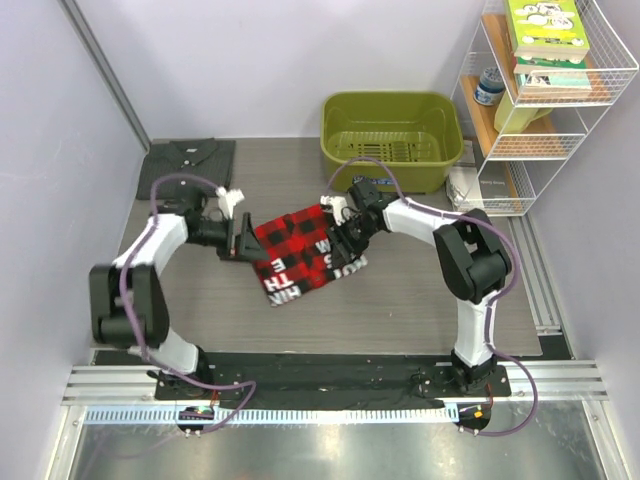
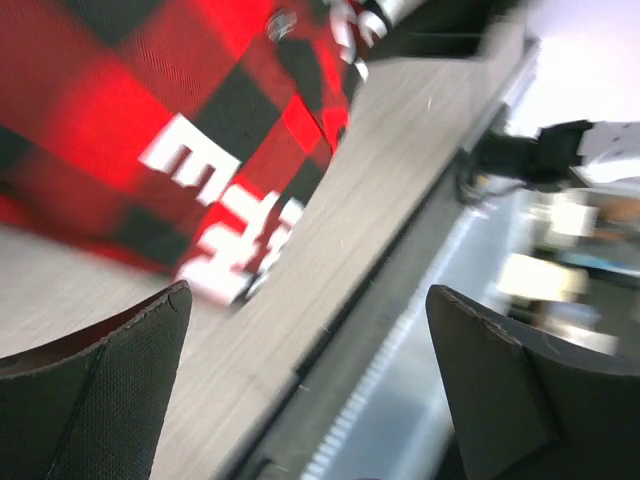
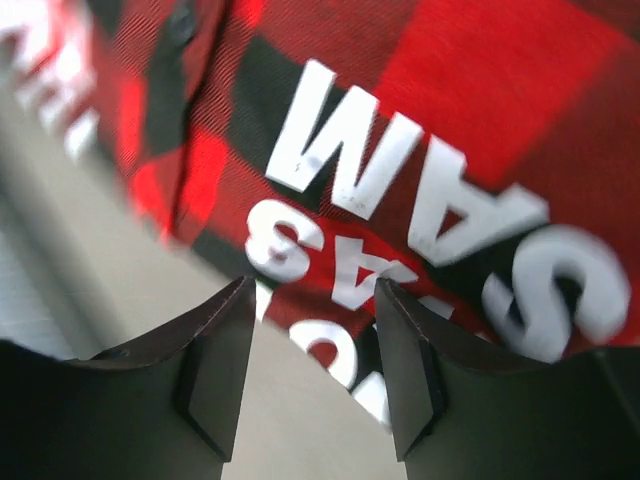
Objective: Fold and stack the long sleeve shirts
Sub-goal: Fold the shirt
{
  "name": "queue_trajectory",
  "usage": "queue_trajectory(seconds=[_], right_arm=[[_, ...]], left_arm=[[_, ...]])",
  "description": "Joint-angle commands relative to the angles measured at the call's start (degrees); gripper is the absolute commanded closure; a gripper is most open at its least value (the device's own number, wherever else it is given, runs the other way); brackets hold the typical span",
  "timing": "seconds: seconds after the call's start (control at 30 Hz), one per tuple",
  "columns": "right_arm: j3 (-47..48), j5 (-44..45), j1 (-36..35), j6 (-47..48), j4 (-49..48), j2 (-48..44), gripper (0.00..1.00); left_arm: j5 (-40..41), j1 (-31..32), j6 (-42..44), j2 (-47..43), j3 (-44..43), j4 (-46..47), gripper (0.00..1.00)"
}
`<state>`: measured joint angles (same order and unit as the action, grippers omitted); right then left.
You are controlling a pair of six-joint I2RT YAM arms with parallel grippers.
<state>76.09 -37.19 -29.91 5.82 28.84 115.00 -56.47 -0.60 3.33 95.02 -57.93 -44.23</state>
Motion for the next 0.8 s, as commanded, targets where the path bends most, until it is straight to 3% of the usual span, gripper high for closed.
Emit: queue_trajectory(seconds=[0.0, 0.07, 0.17, 0.23, 0.33, 0.5, 0.67, 0.77], right_arm=[[0.3, 36.3, 1.3, 26.8, 3.4, -4.0, 0.43], [3.3, 32.4, 1.3, 27.3, 5.2, -7.0, 0.41], [8.4, 20.8, -1.8, 22.3, 7.4, -9.8, 0.34], [9.6, 20.2, -4.9, 17.1, 5.2, -9.4, 0.30], [11.5, 22.2, -10.2, 13.8, 3.0, -4.4, 0.29], [15.7, 24.4, -14.9, 13.0, 1.0, 4.0, 0.27], [10.6, 22.9, -19.7, 27.7, 4.0, 4.6, 0.29], [-2.7, 20.4, -20.4, 43.1, 7.8, -1.8, 0.31]], left_arm=[[5.0, -3.1, 7.5, -13.2, -7.4, -3.0, 0.00], [7.0, -4.5, 5.6, -16.9, -7.5, 0.2, 0.00], [16.4, -5.5, -1.7, -19.7, -6.3, 6.1, 0.00], [21.6, -5.6, -3.0, -19.7, -6.1, 6.7, 0.00], [16.1, -7.1, -3.0, -17.3, -7.4, 5.0, 0.00], [14.8, -10.4, -10.8, -16.5, -4.4, 9.0, 0.00], [15.6, -14.6, -15.9, -17.0, -0.3, 11.9, 0.00], [12.6, -14.6, -17.1, -16.3, 2.3, 13.5, 0.06]])
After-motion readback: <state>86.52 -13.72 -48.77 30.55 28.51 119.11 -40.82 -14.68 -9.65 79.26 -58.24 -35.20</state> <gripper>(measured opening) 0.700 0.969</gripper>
